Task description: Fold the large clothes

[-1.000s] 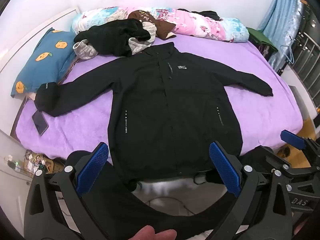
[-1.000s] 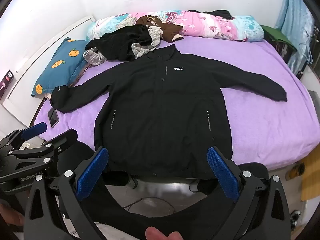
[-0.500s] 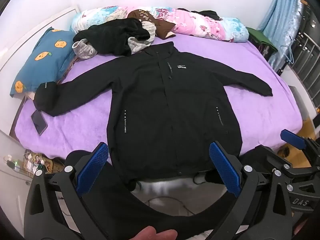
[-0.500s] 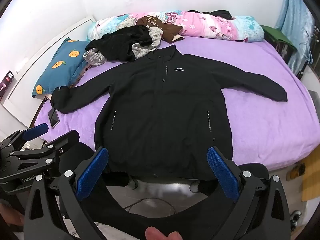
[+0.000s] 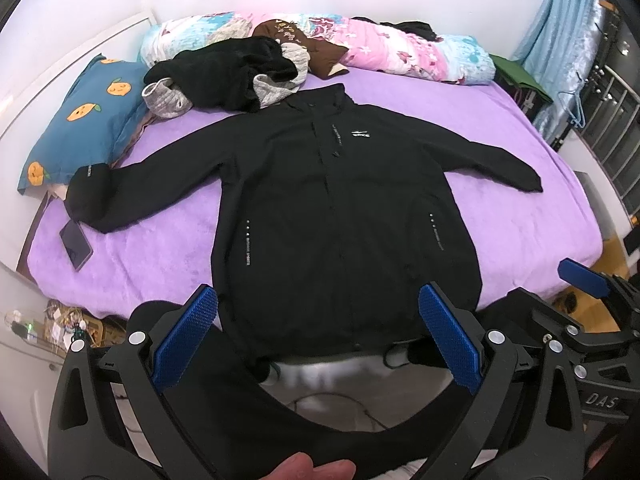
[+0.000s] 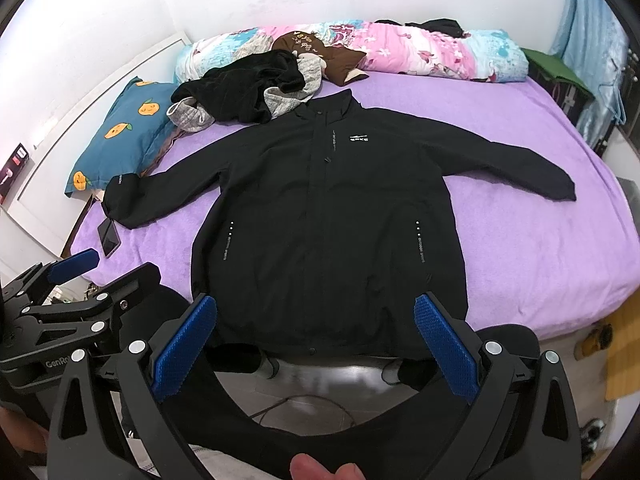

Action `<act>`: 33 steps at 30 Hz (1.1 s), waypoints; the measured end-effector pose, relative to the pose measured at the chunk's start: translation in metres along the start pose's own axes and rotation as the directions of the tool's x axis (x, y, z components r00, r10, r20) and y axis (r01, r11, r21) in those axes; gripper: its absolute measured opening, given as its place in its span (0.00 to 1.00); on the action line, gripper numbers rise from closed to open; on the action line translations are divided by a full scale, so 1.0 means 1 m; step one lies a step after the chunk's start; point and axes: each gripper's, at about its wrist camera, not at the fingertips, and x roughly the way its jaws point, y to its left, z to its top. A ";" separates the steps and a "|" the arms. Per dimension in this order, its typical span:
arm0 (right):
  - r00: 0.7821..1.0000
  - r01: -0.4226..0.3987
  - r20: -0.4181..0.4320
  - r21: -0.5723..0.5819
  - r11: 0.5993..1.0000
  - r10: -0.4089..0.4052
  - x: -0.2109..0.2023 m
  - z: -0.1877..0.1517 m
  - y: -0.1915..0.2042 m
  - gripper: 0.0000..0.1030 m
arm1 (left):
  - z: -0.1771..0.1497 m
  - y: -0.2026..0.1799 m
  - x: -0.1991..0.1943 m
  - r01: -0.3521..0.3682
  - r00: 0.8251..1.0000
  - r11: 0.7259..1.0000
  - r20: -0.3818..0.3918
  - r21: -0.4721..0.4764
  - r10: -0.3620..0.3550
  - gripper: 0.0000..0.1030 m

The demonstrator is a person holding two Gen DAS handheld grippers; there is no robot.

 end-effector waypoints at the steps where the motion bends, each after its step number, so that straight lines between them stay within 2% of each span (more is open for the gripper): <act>1: 1.000 -0.002 0.000 0.000 1.000 0.002 0.000 0.000 0.000 0.95 | 0.003 0.004 0.000 0.002 1.000 1.000 -0.001 -0.003 -0.002 0.94; 10: 1.000 -0.010 -0.006 -0.004 1.000 0.010 0.004 0.000 0.000 0.95 | 0.005 0.016 0.004 0.010 1.000 1.000 -0.017 -0.024 -0.011 0.94; 15: 1.000 -0.018 -0.003 -0.026 0.999 0.018 0.010 0.003 0.005 0.95 | 0.007 0.043 0.014 0.056 0.998 0.992 -0.035 -0.115 -0.060 0.94; 18: 1.000 -0.031 -0.007 -0.045 0.999 0.031 0.014 0.006 0.014 0.95 | 0.008 0.052 0.017 0.047 0.998 0.990 -0.026 -0.132 -0.051 0.94; 22: 0.999 -0.048 -0.022 -0.083 0.995 0.046 0.024 0.010 0.028 0.95 | 0.009 0.079 0.023 0.037 0.999 0.977 -0.025 -0.209 -0.043 0.94; 29: 0.998 -0.053 0.030 -0.167 0.985 0.059 0.034 0.020 0.060 0.95 | 0.011 0.125 0.040 -0.003 1.000 0.954 -0.027 -0.299 -0.005 0.94; 33: 0.996 -0.051 0.061 -0.214 0.976 0.065 0.040 0.027 0.076 0.95 | 0.010 0.144 0.048 0.002 1.000 0.944 -0.023 -0.331 -0.010 0.94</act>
